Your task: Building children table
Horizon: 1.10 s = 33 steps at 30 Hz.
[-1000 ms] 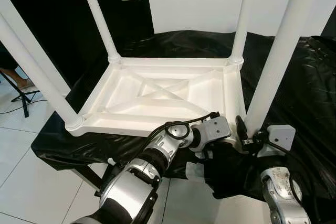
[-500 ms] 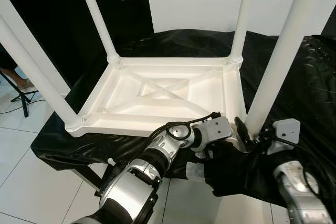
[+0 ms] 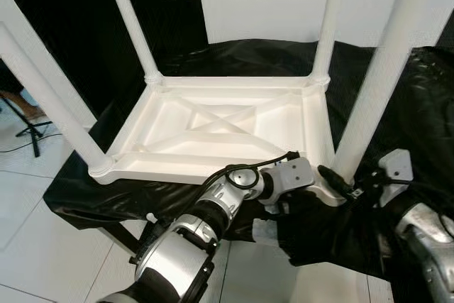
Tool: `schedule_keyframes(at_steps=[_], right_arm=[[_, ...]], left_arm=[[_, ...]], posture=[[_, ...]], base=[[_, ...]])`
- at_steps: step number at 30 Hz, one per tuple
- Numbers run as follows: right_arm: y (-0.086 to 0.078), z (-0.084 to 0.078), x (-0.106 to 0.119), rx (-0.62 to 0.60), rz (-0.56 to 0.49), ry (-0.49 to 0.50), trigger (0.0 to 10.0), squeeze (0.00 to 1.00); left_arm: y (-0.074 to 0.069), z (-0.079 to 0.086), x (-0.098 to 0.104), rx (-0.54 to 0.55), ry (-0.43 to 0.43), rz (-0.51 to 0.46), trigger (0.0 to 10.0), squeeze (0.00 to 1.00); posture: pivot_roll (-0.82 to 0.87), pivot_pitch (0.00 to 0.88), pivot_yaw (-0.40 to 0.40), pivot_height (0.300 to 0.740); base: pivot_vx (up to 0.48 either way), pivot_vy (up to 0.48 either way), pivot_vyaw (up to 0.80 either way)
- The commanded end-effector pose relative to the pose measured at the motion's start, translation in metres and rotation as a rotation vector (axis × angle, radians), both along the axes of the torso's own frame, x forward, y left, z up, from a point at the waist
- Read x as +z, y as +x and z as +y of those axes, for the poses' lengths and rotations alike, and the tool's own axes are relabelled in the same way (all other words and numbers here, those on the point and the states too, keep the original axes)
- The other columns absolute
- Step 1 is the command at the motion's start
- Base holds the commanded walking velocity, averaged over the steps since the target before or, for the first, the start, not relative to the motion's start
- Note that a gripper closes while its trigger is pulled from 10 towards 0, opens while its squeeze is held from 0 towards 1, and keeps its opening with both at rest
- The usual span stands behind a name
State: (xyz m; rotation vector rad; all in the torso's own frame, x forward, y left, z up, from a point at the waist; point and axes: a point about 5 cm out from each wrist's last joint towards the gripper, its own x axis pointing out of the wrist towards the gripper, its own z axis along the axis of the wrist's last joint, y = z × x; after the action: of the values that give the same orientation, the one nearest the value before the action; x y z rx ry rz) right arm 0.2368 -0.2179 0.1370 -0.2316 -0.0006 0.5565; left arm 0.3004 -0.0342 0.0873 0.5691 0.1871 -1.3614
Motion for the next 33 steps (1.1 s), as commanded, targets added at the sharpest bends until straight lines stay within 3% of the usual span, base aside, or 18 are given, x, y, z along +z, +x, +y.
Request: schedule_keyframes(at_steps=[1,6,11,12,13,16,18,19,20,28,29,32,33], right_arm=[[-0.003,-0.009,-0.003,-0.016,0.037,-0.026,0.0,0.0],[-0.006,-0.009,-0.006,-0.03,0.088,0.098,0.0,0.0],[-0.018,0.015,-0.017,-0.039,0.099,0.182,0.0,0.0],[-0.021,0.023,-0.023,-0.092,0.083,0.2,0.0,0.0],[-0.021,0.023,-0.023,-0.092,0.083,0.2,0.0,0.0],[-0.022,0.029,-0.029,-0.256,0.034,0.218,0.0,0.0],[-0.02,0.022,-0.029,-0.436,-0.033,0.208,0.0,0.0],[-0.02,0.022,-0.029,-0.436,-0.033,0.208,0.0,0.0],[-0.02,0.018,-0.027,-0.51,-0.073,0.195,0.0,0.0],[-0.021,0.02,-0.024,-0.558,-0.11,0.177,0.0,0.0],[-0.021,0.023,-0.024,-0.544,-0.1,0.17,10.0,0.0],[-0.021,0.023,-0.025,-0.534,-0.097,0.146,10.0,0.0],[-0.021,0.02,-0.024,-0.528,-0.106,0.14,10.0,1.0]], left_arm=[[-0.017,0.007,-0.048,0.255,0.105,0.049,10.0,0.0],[-0.016,0.009,-0.048,0.259,0.107,0.049,10.0,0.0],[-0.015,0.01,-0.048,0.259,0.108,0.047,10.0,0.0],[-0.015,0.009,-0.047,0.259,0.108,0.046,10.0,0.0],[-0.015,0.009,-0.047,0.259,0.108,0.046,10.0,0.0],[-0.014,0.01,-0.047,0.259,0.108,0.043,10.0,0.0],[-0.014,0.011,-0.046,0.259,0.111,0.041,10.0,0.0],[-0.014,0.011,-0.046,0.259,0.111,0.041,10.0,0.0],[-0.014,0.012,-0.047,0.257,0.113,0.04,10.0,0.0],[-0.016,0.011,-0.049,0.246,0.121,0.041,10.0,0.0],[-0.015,0.011,-0.048,0.246,0.119,0.04,10.0,0.0],[-0.015,0.01,-0.047,0.246,0.116,0.037,10.0,0.0],[-0.015,0.01,-0.047,0.246,0.116,0.036,10.0,0.0]], posture=[[0.02,0.0,0.066,0.74],[0.02,0.0,0.068,0.74],[0.02,0.0,0.07,0.74],[0.02,0.0,0.072,0.74],[0.02,0.0,0.072,0.74],[0.02,0.0,0.074,0.74],[0.02,0.0,0.081,0.74],[0.02,0.0,0.081,0.74],[0.02,0.0,0.085,0.74],[0.01,0.0,0.086,0.74],[0.01,0.0,0.085,0.74],[0.01,0.0,0.083,0.74],[0.01,0.0,0.084,0.74]], base=[[0.0,0.0,0.0],[0.0,0.0,0.0],[0.0,0.0,0.0],[0.0,0.0,0.0],[0.0,0.0,0.0],[0.0,0.0,0.0],[0.0,0.0,0.0],[0.0,0.0,0.0],[0.0,0.0,0.0],[0.0,0.0,0.0],[0.0,0.0,0.0],[0.0,0.0,0.0],[0.0,0.0,0.0]])
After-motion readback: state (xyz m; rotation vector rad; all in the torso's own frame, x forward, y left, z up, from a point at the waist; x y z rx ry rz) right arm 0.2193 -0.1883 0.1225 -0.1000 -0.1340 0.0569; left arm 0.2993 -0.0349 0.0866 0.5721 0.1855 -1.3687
